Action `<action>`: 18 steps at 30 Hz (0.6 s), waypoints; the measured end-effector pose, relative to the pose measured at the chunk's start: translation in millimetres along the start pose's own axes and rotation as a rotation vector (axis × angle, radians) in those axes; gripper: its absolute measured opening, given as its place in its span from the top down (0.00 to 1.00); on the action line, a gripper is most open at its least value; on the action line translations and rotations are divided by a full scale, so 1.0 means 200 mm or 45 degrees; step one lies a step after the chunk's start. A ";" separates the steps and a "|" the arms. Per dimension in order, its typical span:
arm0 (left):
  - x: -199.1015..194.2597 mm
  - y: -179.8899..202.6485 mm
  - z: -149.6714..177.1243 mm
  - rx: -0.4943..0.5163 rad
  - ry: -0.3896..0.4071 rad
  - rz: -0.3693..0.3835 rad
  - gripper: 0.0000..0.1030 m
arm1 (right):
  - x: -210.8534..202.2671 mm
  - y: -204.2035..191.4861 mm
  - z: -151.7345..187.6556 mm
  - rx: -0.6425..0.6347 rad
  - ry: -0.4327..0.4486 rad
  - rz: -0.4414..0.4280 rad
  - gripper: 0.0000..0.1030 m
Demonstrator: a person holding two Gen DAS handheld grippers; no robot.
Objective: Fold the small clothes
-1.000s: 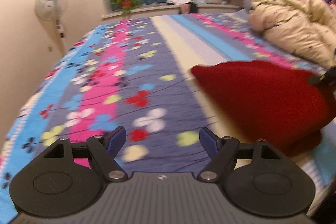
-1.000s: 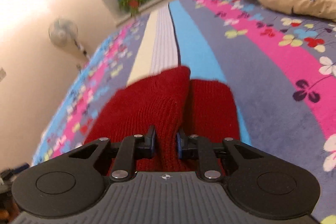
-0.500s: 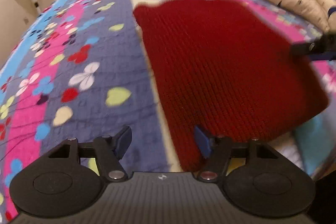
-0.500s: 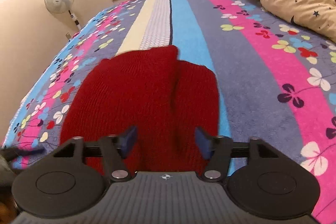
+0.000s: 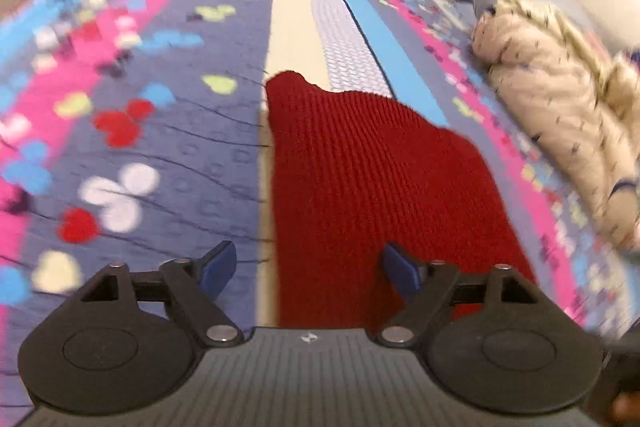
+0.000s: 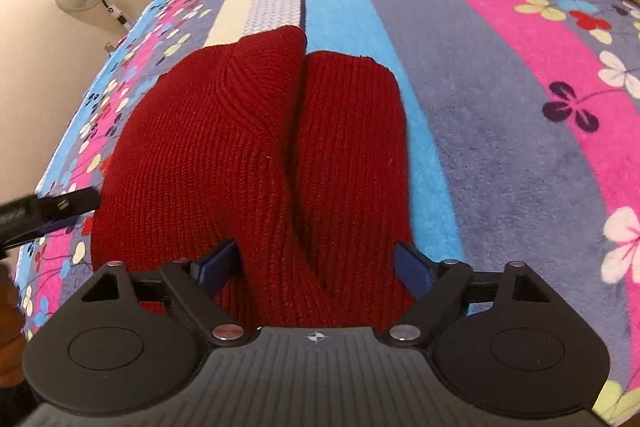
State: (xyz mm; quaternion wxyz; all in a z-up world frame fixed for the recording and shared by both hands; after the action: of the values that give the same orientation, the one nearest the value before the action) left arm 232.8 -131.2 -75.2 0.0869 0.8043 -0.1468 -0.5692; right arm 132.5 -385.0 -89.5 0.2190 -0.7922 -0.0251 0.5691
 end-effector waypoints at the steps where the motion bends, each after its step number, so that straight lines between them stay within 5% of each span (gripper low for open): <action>1: 0.04 -0.01 -0.03 -0.018 -0.018 0.064 0.16 | 0.01 0.00 0.00 0.001 -0.005 -0.001 0.14; 5: 0.15 -0.05 -0.07 -0.123 -0.080 0.248 0.12 | 0.03 0.00 -0.01 -0.006 -0.011 -0.003 0.13; 18: 0.37 -0.09 -0.17 -0.226 -0.143 0.354 0.05 | 0.06 -0.03 -0.03 -0.005 -0.007 -0.007 0.16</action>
State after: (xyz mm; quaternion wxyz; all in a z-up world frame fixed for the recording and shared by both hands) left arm 289.5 -140.1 -135.2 0.2272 0.7323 -0.2106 -0.6064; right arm 143.0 -378.2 -96.8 0.2189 -0.7909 -0.0290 0.5706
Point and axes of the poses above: each gripper's, at about its wrist camera, not at the fingertips, and x roughly the way its jaws point, y to its right, z to its underside, the point moved 4 cm from there along x, roughly the way its jaws point, and after that the axes turned 15 degrees about -y, right-handed, at the moved point
